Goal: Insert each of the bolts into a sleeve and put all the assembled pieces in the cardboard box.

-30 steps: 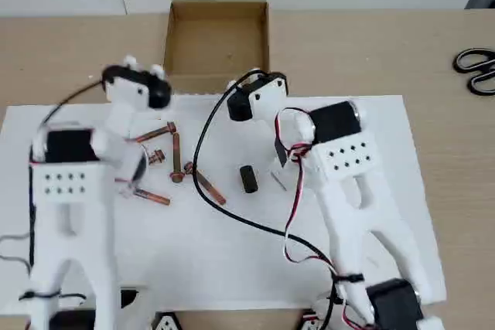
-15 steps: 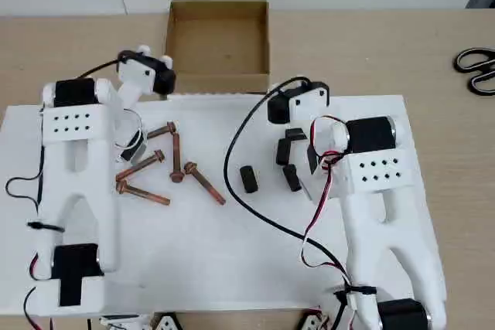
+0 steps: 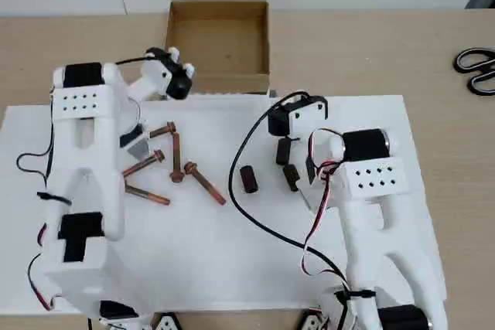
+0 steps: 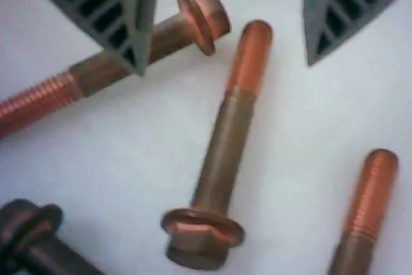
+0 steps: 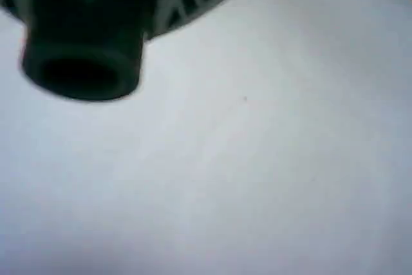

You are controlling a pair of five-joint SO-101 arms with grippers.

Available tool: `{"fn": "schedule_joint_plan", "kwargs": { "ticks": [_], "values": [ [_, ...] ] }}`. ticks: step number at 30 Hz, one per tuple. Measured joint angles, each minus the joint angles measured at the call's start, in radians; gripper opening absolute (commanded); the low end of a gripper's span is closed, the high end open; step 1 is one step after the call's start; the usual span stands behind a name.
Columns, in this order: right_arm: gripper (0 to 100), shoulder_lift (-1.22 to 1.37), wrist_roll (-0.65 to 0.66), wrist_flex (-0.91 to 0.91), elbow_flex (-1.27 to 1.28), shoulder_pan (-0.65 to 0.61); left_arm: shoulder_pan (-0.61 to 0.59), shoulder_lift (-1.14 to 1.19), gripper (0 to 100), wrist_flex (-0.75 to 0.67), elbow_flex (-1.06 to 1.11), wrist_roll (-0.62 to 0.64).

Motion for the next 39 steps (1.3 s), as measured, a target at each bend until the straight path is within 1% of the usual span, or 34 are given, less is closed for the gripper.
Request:
{"fn": "schedule_joint_plan", "kwargs": {
  "ticks": [8,12,15,22,27,33,39],
  "values": [
    [0.7,-0.002,0.006,-0.015,0.04,0.006,0.0,0.29,16,0.035,-0.27,-0.018],
    [0.7,-0.002,0.006,-0.015,0.04,0.008,0.0,0.379,16,0.037,-0.397,-0.02],
    [0.7,-0.002,0.006,-0.015,0.04,0.005,0.008,0.419,16,0.037,-0.454,-0.02],
    [0.7,-0.002,0.006,-0.015,0.04,0.005,0.049,0.491,16,0.038,-0.483,-0.023],
    [0.7,-0.002,0.006,-0.015,0.04,0.006,0.051,0.528,16,0.035,-0.483,-0.02],
    [0.7,-0.002,0.006,-0.015,0.04,0.005,0.051,0.566,16,-0.002,-0.483,-0.026],
    [0.7,-0.002,0.006,-0.015,0.04,0.005,0.051,0.611,16,-0.003,-0.552,-0.028]
  ]
}}
